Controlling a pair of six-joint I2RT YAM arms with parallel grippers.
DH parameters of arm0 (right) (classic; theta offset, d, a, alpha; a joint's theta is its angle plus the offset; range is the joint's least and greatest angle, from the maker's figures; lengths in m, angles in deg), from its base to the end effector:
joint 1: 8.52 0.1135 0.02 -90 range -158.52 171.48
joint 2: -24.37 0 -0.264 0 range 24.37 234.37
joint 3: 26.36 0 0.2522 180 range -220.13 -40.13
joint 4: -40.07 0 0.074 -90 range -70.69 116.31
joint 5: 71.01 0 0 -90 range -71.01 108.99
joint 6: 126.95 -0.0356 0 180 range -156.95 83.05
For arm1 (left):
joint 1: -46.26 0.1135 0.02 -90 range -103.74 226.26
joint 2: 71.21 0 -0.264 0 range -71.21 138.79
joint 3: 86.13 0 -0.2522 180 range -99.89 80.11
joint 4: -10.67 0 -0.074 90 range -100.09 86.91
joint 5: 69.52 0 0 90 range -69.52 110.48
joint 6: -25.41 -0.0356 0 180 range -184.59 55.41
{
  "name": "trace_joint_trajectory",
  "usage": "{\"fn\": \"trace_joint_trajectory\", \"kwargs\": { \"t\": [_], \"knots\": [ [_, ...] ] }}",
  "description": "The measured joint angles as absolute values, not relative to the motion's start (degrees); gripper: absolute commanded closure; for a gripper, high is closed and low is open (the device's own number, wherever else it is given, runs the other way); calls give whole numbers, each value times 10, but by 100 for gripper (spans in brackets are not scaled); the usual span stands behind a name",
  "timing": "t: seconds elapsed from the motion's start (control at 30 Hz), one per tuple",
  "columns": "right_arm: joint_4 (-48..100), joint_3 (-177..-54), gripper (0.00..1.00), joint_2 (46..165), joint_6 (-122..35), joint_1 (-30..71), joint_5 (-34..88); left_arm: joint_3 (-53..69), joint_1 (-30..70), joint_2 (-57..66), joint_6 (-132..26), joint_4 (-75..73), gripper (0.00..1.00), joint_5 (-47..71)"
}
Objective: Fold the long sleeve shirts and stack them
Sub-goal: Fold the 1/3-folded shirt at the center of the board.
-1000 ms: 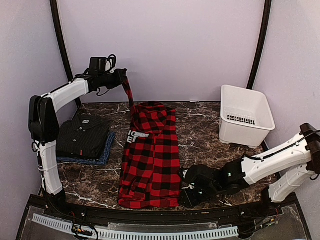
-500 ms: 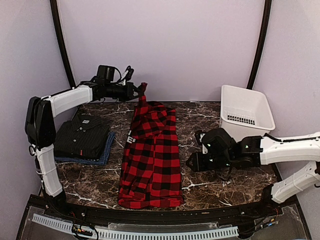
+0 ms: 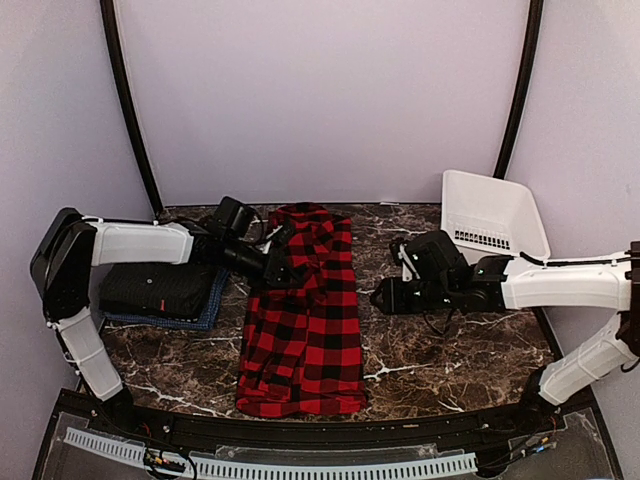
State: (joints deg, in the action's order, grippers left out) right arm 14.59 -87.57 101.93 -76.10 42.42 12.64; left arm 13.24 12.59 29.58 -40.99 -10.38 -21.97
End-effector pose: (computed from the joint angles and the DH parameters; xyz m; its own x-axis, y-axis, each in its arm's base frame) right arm 0.1837 0.2201 0.2274 -0.7803 0.0342 -0.6244 -0.2929 0.8622 0.4132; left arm 0.3043 -0.2316 0.2199 -0.8354 0.2016 -0.5114 0.5426 0.4510 -0.7087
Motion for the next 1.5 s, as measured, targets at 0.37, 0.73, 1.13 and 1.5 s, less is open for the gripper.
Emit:
{"fn": "trace_joint_trajectory", "kwargs": {
  "t": [0.37,0.73,1.13,1.5],
  "knots": [
    [177,-877,57,1041,-753,424,163,206,31,251,-420,-93,99,-154],
    [180,-875,57,1039,-754,424,171,237,-36,206,-450,-73,100,-69],
    [186,-855,57,1025,-765,424,179,279,-52,187,-430,4,100,-20],
    [186,-846,57,1015,-767,424,179,321,-52,112,-374,100,100,18]
  ]
}}
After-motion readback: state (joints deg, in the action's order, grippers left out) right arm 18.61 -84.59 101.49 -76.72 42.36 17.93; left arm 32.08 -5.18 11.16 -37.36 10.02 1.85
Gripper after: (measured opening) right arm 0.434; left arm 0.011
